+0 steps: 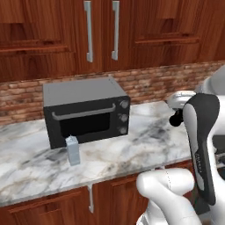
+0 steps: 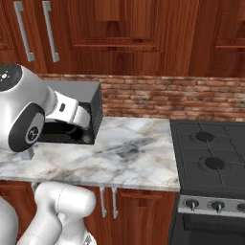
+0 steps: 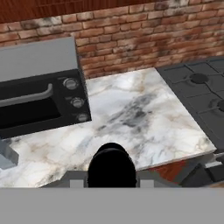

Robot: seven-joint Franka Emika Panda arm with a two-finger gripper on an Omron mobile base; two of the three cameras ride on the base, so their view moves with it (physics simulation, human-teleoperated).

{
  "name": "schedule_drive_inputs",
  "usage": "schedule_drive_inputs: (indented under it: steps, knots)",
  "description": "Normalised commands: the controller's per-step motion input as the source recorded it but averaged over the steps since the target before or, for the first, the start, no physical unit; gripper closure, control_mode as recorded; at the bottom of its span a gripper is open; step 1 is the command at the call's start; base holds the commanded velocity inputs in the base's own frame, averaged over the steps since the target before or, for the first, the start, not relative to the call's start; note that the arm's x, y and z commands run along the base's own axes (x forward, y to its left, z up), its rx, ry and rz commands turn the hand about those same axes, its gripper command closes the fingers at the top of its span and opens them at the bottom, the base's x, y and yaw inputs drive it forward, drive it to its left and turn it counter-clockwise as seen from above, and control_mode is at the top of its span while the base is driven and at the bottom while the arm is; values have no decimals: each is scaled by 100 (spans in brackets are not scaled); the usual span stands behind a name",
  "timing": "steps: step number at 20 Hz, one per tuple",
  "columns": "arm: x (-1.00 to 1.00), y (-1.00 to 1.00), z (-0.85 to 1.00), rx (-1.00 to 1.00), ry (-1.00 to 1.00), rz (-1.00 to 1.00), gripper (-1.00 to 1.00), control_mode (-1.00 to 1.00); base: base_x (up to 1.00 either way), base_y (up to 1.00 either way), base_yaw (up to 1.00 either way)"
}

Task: Move the drinks to the dining counter.

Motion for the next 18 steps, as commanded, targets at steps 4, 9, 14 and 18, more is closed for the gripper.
schedule_drive_inputs:
  steps: [4,9,14,18]
  knots:
    - [0,0,0,0,0,0,100,100,0,-34,-90]
    - [0,0,0,0,0,0,100,100,0,0,-100]
    - [0,0,0,0,0,0,100,100,0,0,-100]
    - [0,0,0,0,0,0,100,100,0,0,-100]
